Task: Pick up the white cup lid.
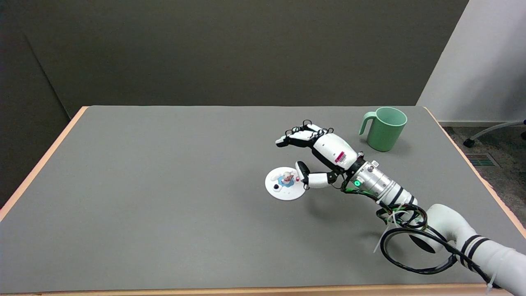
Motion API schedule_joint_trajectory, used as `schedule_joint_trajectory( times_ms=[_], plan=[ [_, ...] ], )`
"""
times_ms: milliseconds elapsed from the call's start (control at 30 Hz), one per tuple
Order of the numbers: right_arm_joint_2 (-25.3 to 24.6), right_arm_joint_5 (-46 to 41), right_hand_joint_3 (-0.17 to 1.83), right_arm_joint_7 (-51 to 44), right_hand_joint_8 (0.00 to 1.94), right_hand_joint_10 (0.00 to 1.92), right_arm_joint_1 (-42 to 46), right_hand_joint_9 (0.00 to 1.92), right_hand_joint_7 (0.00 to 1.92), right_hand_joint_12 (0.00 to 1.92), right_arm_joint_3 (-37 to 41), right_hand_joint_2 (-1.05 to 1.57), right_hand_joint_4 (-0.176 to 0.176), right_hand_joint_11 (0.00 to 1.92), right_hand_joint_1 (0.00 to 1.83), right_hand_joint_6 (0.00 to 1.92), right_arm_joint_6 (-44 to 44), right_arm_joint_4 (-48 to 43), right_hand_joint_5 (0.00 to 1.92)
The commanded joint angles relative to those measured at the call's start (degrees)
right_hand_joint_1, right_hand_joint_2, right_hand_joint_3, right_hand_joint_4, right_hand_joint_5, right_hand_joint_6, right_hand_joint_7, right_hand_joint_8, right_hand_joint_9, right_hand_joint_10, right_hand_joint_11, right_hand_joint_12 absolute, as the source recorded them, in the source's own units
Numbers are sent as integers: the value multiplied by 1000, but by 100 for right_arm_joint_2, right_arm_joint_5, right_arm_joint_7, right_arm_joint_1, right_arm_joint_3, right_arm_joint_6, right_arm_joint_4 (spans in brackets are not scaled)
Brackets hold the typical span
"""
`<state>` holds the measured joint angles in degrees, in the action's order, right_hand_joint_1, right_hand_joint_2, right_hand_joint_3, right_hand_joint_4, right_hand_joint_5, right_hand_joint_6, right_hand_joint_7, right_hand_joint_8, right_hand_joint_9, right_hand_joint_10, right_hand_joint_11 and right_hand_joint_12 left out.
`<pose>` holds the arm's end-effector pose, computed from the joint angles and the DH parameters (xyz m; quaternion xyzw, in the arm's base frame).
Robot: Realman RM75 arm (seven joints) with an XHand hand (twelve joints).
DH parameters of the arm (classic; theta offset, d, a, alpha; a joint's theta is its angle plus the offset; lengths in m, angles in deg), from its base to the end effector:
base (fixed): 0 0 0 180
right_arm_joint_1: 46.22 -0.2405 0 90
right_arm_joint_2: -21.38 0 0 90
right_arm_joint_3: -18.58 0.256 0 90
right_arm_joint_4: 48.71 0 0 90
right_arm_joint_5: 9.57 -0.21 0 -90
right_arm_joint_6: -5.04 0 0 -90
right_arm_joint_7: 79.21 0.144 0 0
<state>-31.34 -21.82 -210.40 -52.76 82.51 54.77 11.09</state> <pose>-0.2870 -0.3289 0.3379 0.8315 -0.1035 0.1823 0.5145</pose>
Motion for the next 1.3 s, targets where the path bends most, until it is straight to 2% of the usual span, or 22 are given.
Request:
schedule_joint_trajectory(
  times_ms=[33, 200, 233, 267, 733, 767, 833, 900, 967, 1100, 1133, 1167, 1200, 1300],
  plan=[
    [-129, -1, 1125, 51, 296, 332, -80, 462, 468, 717, -144, 809, 4, 126, 1000, 350, -37, -258, 470],
    [-131, -1, 1118, 54, 292, 334, -88, 455, 454, 710, -175, 782, 0, 112, 993, 344, -85, -257, 453],
    [-131, -1, 1069, 54, 188, 228, -89, 509, 499, 709, -183, 738, 3, 111, 871, 234, -106, -257, 504],
    [-132, -1, 1054, 54, 156, 195, -89, 524, 509, 708, -187, 721, 4, 111, 833, 200, -125, -257, 516],
    [-156, -9, 1054, 54, 158, 204, -81, 499, 475, 699, -263, 664, -5, 103, 819, 188, -152, -327, 461],
    [-156, -9, 1085, 54, 242, 293, -81, 451, 432, 701, -267, 701, -8, 99, 919, 274, -156, -330, 410],
    [-156, -9, 1098, 54, 282, 335, -76, 426, 412, 702, -267, 714, -10, 97, 966, 314, -205, -330, 384],
    [-156, 3, 1053, 54, 160, 206, -68, 493, 471, 697, -267, 649, -6, 101, 817, 185, -253, -330, 449],
    [-156, 7, 1092, 54, 285, 337, -64, 421, 411, 700, -267, 702, -10, 94, 962, 311, -283, -339, 377],
    [-164, 5, 1090, 54, 286, 337, -71, 418, 411, 697, -306, 698, -12, 86, 961, 306, -284, -370, 368],
    [-164, -1, 1090, 54, 287, 337, -82, 418, 413, 696, -327, 697, -12, 87, 960, 306, -284, -382, 368],
    [-164, 12, 1057, 54, 186, 232, -86, 474, 463, 690, -335, 649, -8, 92, 843, 204, -284, -389, 423],
    [-164, 23, 1047, 54, 164, 208, -94, 487, 480, 686, -352, 641, -6, 94, 817, 182, -288, -397, 441],
    [-164, 7, 1042, 54, 164, 209, -122, 488, 508, 682, -403, 657, -5, 96, 812, 187, -292, -437, 478]
  ],
)
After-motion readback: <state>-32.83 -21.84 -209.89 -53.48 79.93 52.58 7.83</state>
